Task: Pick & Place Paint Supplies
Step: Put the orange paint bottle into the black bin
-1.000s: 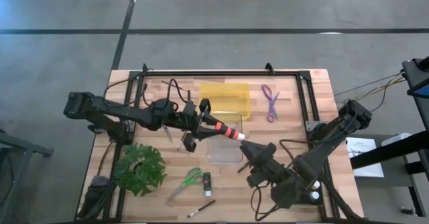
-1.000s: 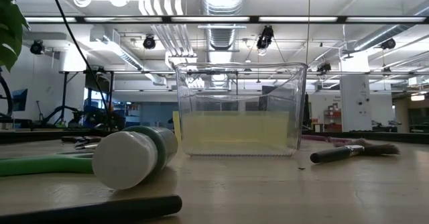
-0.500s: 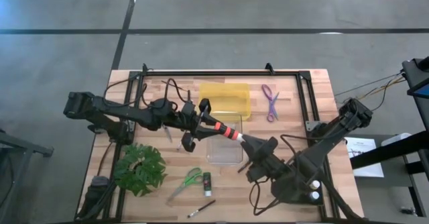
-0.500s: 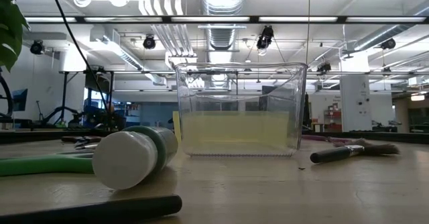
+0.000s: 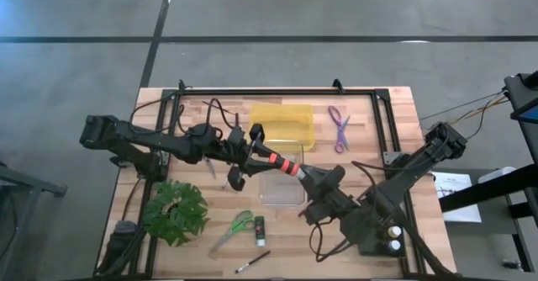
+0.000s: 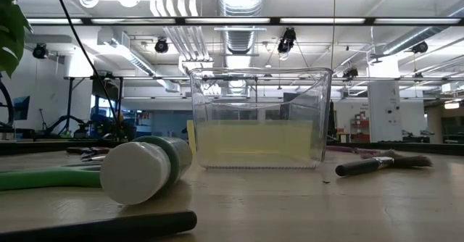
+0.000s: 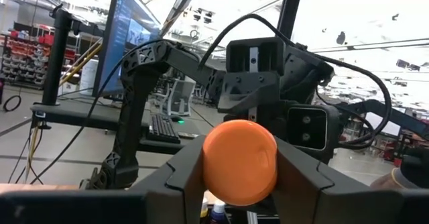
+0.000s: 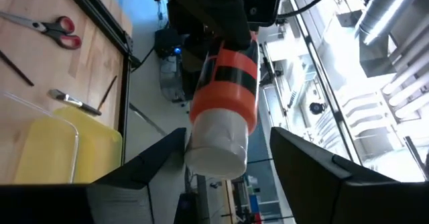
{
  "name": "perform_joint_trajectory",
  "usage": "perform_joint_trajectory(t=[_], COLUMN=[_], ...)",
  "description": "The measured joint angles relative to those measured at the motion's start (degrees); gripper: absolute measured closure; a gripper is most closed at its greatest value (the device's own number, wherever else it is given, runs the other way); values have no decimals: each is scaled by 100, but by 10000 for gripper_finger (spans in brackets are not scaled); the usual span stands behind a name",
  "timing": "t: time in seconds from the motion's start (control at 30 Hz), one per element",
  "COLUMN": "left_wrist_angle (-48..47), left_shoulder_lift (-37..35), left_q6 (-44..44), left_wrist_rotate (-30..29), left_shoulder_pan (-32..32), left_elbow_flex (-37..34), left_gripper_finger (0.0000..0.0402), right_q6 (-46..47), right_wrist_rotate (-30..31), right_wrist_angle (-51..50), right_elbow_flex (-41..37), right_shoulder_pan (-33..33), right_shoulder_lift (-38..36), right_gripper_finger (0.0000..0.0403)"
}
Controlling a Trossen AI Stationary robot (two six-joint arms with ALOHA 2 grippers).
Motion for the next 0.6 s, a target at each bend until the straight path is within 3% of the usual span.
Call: perform_joint_trajectory(t=[0.27, 0.43, 0.6], left_wrist_angle=[-5, -97, -399], left_shoulder_lift=[0, 0, -13], left_q6=[35, 154, 832], left_wrist_rotate=[14, 25, 60], left_shoulder_pan=[2, 1, 0], left_elbow_flex=[0, 0, 2], left_gripper_finger=[256, 255, 254], right_q6=[31, 29, 43], right_wrist_rotate=[-69, -110, -121], right_wrist_angle=[-17, -22, -45], right_elbow_flex=[0, 0, -10], right_shoulder_pan=[0, 16, 62], right_shoulder_lift=[-1, -3, 0], right_gripper_finger=[292, 292, 292])
